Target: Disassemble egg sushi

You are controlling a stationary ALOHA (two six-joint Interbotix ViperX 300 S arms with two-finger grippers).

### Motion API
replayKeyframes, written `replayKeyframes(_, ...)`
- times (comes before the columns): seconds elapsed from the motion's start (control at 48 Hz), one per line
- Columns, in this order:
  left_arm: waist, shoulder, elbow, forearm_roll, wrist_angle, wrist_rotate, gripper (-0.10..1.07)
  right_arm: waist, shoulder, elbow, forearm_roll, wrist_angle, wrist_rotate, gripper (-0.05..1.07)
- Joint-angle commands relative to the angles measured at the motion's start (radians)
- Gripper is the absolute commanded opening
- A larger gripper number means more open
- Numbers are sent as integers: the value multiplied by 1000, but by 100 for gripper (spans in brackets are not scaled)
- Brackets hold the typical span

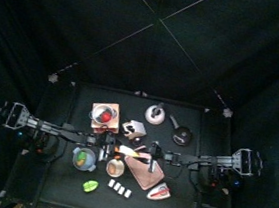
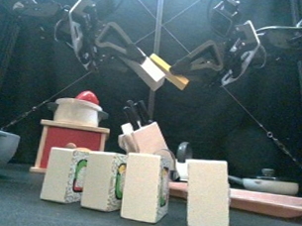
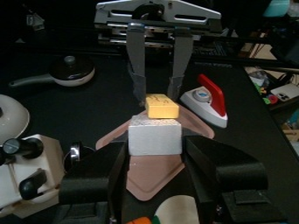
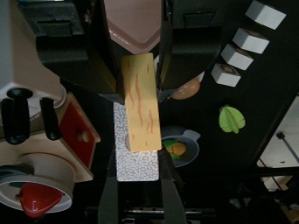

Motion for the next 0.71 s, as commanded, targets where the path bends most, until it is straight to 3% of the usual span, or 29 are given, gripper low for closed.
replayKeyframes(0.0, 6, -23, -5, -2, -8, 2, 54, 2, -32, -3, 0, -5, 0, 56)
replayKeyframes(0.688, 15, -67, 34, -2, -14, 2, 54, 17, -74, 28, 5, 29, 2, 56)
